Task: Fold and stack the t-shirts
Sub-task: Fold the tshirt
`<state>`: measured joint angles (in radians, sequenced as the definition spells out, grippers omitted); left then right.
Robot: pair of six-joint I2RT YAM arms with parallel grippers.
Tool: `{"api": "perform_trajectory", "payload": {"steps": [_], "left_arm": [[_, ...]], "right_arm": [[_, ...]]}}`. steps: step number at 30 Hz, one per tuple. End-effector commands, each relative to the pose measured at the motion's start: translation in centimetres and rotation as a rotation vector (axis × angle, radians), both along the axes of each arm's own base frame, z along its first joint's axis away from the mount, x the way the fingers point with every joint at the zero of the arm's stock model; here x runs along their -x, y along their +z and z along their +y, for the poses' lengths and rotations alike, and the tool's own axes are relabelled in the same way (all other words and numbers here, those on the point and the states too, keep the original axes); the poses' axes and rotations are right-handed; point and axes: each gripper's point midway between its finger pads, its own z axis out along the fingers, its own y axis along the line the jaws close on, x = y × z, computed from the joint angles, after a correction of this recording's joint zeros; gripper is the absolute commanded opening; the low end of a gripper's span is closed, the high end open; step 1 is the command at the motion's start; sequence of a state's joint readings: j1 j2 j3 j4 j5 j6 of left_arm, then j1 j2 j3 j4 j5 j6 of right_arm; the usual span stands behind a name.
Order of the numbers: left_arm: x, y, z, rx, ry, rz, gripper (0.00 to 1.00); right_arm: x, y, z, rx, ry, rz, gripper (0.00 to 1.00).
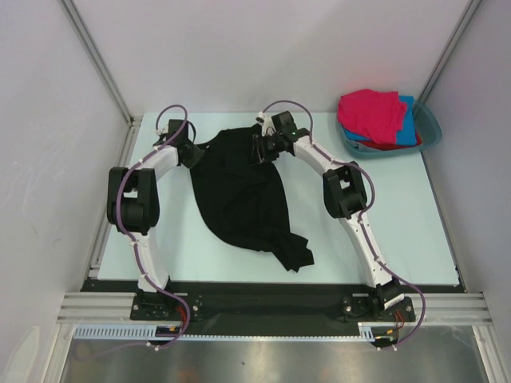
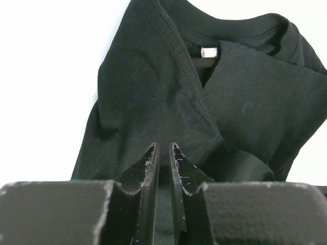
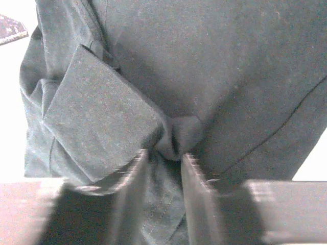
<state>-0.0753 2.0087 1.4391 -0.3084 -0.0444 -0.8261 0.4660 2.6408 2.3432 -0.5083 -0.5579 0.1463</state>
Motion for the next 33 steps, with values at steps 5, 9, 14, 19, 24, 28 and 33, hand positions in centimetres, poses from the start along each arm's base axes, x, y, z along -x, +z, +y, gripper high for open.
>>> {"api": "perform_trajectory", "payload": {"steps": [5,9,14,19,24,28,33], "left_arm": [[-1.0,1.9,0.3,-0.007,-0.015,-0.055,0.18],[-0.8,1.8,0.4,-0.010,-0.013,-0.052,0.18],[-0.9,1.9,0.3,-0.002,-0.011,-0.057,0.18],[-0.6,1.7,0.4,-0.005,-0.007,-0.052,0.18],[-0.5,1.7,0.4,-0.004,-0.004,-0.052,0.18],[-0.4,1.5,0.5,-0.005,0.000,-0.048,0.18],[-0.5,1.6,0.5,-0.007,0.002,-0.050,0.18]], "right_arm": [[-0.4,1.5,0.3,-0.038,0.020,-0.026,0.00],[0.4,4.5,0.3,-0.049,0.046,-0.089,0.00],[1.0,8.9,0.1,-0.045,0.054,-0.194,0.00],[1.7,13.1,-0.3,-0.035,0.058,-0.300,0.00],[1.9,15.3,-1.1,0.002,0.018,-0.357,0.00],[0.7,13.1,-2.2,0.080,-0.062,-0.323,0.00],[0.4,9.2,-2.7,0.129,-0.111,-0.225,0.42]]}}
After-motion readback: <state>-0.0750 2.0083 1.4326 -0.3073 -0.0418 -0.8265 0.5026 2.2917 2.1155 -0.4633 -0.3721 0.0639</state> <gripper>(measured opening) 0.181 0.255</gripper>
